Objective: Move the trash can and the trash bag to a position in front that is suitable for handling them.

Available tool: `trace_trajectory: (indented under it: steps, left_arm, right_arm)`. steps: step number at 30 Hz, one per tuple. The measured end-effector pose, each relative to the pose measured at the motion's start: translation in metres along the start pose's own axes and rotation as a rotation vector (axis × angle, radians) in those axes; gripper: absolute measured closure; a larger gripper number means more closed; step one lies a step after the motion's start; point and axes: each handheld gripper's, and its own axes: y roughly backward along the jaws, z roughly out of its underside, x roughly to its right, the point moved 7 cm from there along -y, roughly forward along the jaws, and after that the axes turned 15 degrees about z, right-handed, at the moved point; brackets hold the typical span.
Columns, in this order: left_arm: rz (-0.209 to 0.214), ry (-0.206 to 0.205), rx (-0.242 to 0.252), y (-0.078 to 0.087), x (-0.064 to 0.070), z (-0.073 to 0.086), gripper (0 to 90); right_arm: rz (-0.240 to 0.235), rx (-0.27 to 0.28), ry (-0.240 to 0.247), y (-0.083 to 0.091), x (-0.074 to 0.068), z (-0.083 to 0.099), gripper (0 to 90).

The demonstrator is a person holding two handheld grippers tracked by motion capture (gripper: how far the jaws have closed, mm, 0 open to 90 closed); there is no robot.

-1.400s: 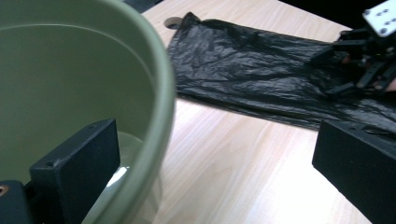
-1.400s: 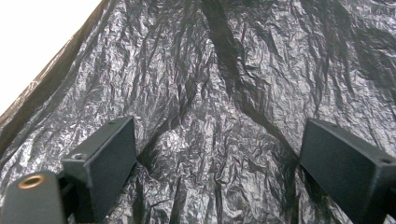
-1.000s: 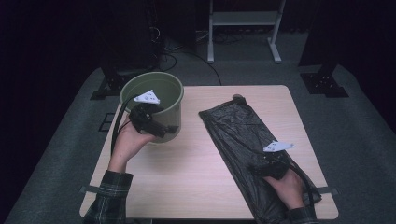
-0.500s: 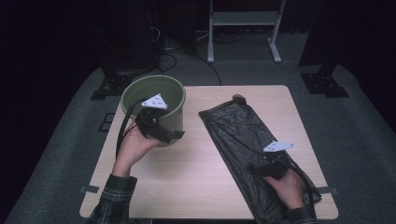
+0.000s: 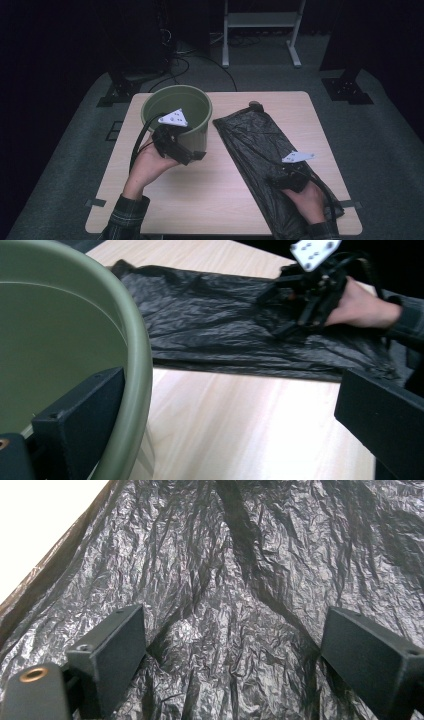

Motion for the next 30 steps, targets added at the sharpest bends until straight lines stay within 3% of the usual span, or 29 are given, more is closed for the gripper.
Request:
trace_trajectory:
  steps: [23, 30]
  left_arm:
    - [0.094, -0.071, -0.028, -0.015, 0.053, 0.005, 0.0]
    - [0.144, -0.090, -0.042, -0.022, 0.072, 0.004, 0.0]
  right_arm:
    - [0.002, 0.001, -0.001, 0.000, 0.000, 0.000, 10.0]
    - [0.002, 0.000, -0.002, 0.000, 0.000, 0.000, 10.0]
